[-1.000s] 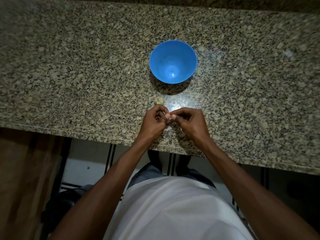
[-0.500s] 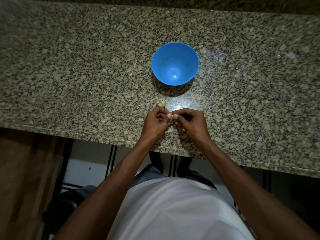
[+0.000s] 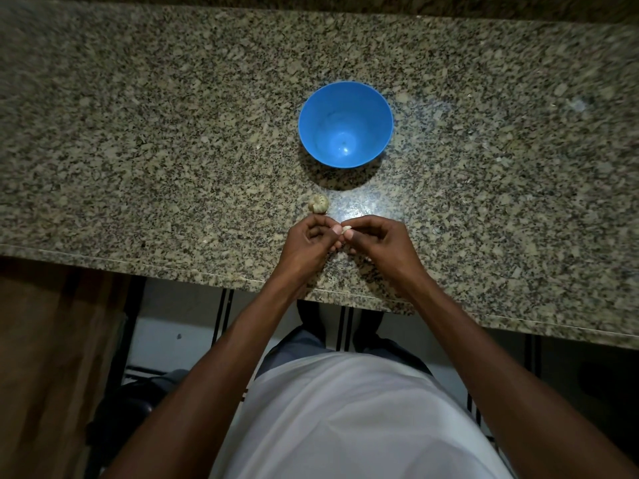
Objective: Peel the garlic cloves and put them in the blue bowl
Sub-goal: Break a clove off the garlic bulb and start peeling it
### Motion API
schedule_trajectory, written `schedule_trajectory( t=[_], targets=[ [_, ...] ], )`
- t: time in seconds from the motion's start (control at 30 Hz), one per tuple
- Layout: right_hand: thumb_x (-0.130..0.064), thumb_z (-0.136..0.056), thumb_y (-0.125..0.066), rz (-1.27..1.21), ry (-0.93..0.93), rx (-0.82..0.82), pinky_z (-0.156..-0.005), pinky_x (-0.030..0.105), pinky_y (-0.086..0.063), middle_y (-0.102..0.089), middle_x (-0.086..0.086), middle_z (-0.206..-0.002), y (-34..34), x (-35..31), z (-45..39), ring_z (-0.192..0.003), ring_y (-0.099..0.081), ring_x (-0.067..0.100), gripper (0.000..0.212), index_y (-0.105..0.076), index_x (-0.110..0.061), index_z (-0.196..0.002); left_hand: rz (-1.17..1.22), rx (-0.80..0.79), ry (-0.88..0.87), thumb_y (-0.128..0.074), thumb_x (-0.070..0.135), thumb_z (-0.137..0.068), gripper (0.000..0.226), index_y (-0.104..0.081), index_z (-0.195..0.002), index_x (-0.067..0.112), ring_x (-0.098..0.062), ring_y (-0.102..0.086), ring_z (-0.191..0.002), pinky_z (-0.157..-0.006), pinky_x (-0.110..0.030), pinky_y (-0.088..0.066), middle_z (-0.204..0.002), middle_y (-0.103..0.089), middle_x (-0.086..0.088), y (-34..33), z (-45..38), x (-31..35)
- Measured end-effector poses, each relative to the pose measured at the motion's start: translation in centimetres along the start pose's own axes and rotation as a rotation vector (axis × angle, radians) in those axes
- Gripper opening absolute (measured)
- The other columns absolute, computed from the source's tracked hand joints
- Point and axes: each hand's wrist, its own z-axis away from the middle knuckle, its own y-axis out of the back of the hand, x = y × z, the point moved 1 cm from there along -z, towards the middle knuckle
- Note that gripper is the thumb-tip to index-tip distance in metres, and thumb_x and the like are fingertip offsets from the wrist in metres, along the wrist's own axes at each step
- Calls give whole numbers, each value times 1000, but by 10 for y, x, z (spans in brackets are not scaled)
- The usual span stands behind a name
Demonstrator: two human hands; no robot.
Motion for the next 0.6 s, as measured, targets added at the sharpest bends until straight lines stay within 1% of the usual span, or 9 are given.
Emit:
schedule_trajectory(
  t=[0.1, 0.2, 0.3, 0.37, 0.43, 0.5, 0.53, 0.6],
  targets=[
    [-11, -94, -77, 106, 61, -32, -87, 36, -63, -81, 4, -101, 2, -6, -1, -98, -78, 22, 16, -80, -8, -109, -15, 8, -8, -71, 8, -98, 13, -66, -106, -1, -11, -69, -72, -74, -25, -59, -83, -71, -8, 2, 0, -1],
    [-12, -95, -77, 215, 65, -32, -86, 33, -63, -81, -3, -102, 4, -6, -4, -97, -77, 13, 18, -81, -14, -112, -22, 25, -15, -71, 8, -98, 18, -65, -109, -5, -11, -70, -73, -74, -23, -58, -85, -72, -8, 6, -1, -1],
    [-17, -94, -78, 348, 60, -23, -85, 35, -63, -80, -7, -97, 8, -4, -7, -92, -76, 8, 23, -79, -22, -117, -13, 37, -19, -71, 7, -98, 23, -64, -112, -9, -12, -71, -73, -73, -24, -59, -86, -72, -11, 9, -1, 0],
    [-18, -94, -78, 392, 62, -36, -84, 37, -64, -79, -7, -94, 9, -3, -7, -89, -75, 7, 21, -79, -23, -114, -50, 59, -33, -72, 7, -97, 22, -65, -111, -8, -15, -72, -74, -74, -27, -61, -84, -74, -11, 13, 1, -1],
    [-18, -93, -79, 414, 55, -30, -85, 37, -64, -80, -9, -94, 10, -2, -7, -89, -76, 5, 16, -81, -23, -108, -129, 75, -60, -74, 9, -96, 17, -68, -107, -4, -18, -75, -76, -74, -32, -63, -85, -76, -13, 19, 2, -5],
    [-15, -93, -79, 354, 14, -25, -85, 39, -65, -81, -6, -94, 11, -2, -6, -89, -77, 9, 13, -82, -20, -105, -243, 89, -92, -78, 11, -93, 12, -72, -100, 3, -21, -76, -79, -74, -37, -65, -85, -76, -12, 22, 3, -11],
    [-13, -93, -79, 310, -8, -27, -85, 42, -65, -81, -3, -93, 11, -2, -6, -88, -78, 14, 13, -81, -18, -104, -306, 105, -108, -80, 13, -91, 9, -74, -96, 8, -20, -76, -80, -75, -38, -65, -84, -77, -8, 23, 3, -13],
    [-10, -94, -78, 262, -32, -15, -84, 46, -65, -81, 3, -90, 12, -2, -6, -86, -79, 21, 11, -81, -14, -104, -410, 137, -143, -82, 16, -88, 6, -76, -90, 16, -12, -76, -82, -76, -32, -64, -85, -78, 2, 22, 4, -17]
  ],
)
